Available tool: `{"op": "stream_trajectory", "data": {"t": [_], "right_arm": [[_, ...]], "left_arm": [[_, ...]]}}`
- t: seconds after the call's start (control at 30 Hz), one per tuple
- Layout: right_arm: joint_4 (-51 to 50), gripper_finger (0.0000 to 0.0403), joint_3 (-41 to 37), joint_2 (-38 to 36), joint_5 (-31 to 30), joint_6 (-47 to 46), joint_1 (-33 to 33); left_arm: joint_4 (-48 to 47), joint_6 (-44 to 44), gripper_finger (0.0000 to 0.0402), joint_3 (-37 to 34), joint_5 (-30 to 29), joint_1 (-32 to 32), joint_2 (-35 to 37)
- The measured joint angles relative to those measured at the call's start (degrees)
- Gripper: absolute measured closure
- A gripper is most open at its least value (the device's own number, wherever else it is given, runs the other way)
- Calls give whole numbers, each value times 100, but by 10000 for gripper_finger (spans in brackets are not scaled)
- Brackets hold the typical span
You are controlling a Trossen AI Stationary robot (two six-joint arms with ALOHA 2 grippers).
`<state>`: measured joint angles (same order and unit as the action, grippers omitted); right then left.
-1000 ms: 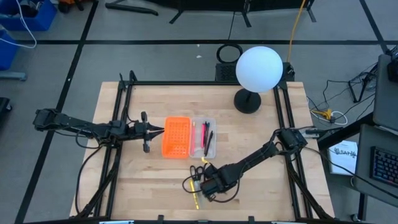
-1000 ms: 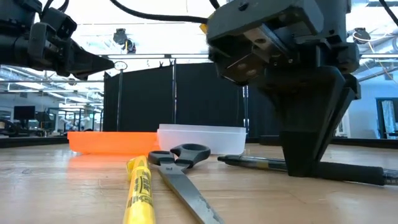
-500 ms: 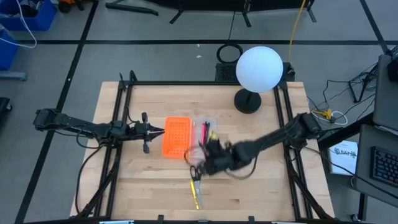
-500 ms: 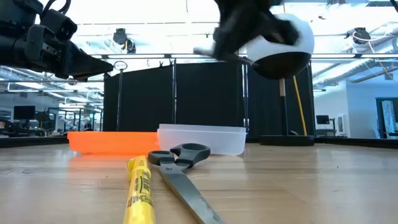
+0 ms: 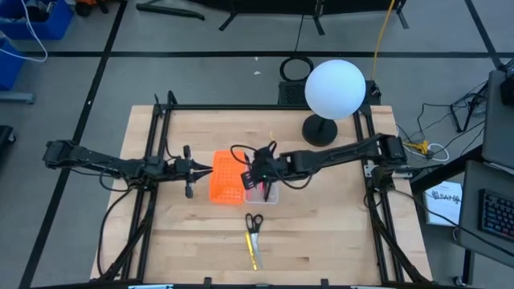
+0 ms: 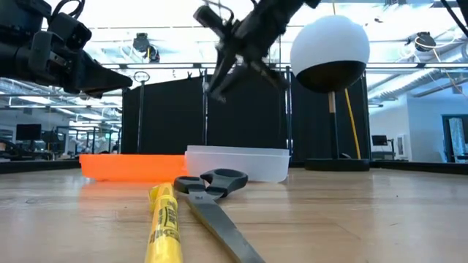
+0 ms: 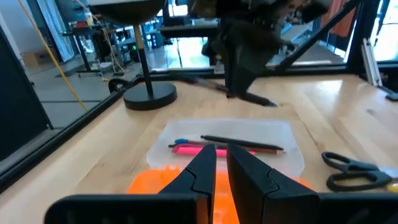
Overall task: Pick & place school supplies into a supply box
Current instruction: Put the black transparent pen into the supply box
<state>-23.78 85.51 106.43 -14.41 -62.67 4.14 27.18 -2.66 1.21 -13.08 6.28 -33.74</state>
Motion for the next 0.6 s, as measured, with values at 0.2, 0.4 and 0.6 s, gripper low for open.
{"op": "stream_trajectory", "data": {"t": [0.2,0.4,0.6], "right_arm": [[826,382,-956,-18,283,-393,-210],[1934,382,-1849,-21,576,-1021,-403],[2237,382,-2243,-22,839,-1224,-612]], "left_arm": [[-215,-4,353,0,-31,0,2],[-260,-6,353,0,-31,0,0],[-245,-6,353,0,-34,0,0]]}}
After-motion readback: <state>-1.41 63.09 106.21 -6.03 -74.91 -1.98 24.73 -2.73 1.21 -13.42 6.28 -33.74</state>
